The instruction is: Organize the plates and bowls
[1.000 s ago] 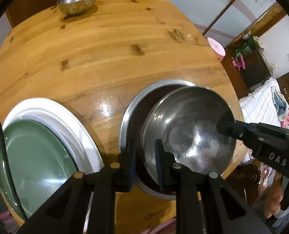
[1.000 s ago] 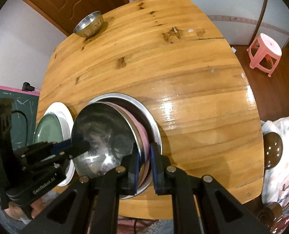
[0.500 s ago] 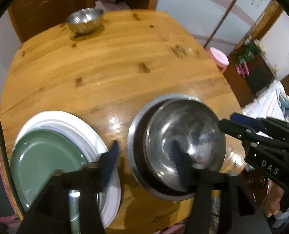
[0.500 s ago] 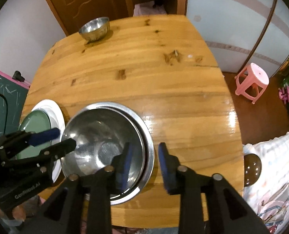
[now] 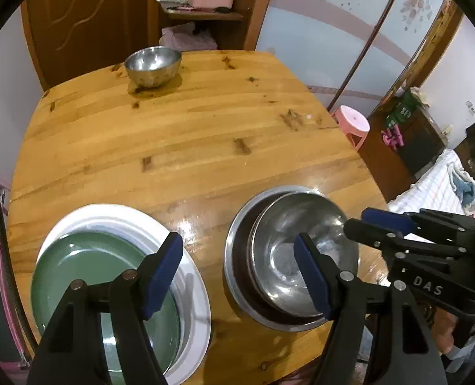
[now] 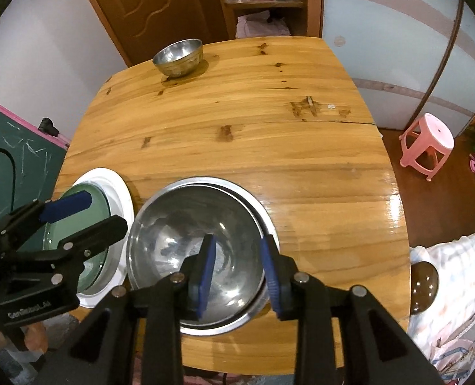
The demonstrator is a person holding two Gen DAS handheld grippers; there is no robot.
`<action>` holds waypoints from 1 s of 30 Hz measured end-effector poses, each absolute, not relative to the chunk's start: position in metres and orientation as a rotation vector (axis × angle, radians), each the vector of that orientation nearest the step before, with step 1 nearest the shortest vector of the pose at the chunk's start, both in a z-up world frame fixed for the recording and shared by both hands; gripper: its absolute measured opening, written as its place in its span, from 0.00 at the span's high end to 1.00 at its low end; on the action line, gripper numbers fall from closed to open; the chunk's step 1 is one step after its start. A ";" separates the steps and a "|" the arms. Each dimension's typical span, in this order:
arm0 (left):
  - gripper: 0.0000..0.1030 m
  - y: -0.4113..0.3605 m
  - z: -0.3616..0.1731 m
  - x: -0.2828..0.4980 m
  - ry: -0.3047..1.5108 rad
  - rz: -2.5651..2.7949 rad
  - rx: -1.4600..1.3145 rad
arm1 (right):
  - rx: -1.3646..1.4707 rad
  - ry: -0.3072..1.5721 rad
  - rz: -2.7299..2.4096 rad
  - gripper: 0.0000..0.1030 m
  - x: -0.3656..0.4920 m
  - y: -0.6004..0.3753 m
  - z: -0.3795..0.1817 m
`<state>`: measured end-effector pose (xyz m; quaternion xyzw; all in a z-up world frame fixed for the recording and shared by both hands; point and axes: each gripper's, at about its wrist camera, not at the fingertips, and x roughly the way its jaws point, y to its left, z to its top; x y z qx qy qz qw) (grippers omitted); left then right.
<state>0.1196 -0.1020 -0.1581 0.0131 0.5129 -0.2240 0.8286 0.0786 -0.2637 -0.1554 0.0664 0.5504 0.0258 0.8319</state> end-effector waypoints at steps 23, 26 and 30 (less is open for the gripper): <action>0.27 -0.044 -0.040 0.243 0.938 -0.341 -0.023 | 0.015 1.073 0.166 0.71 0.219 -0.279 -0.005; 0.24 -0.037 -0.028 0.280 0.926 -0.300 -0.048 | -0.007 1.067 0.170 0.71 0.255 -0.280 0.007; 0.24 -0.035 -0.031 0.330 0.962 -0.287 -0.111 | -0.022 1.081 0.172 0.71 0.303 -0.281 0.006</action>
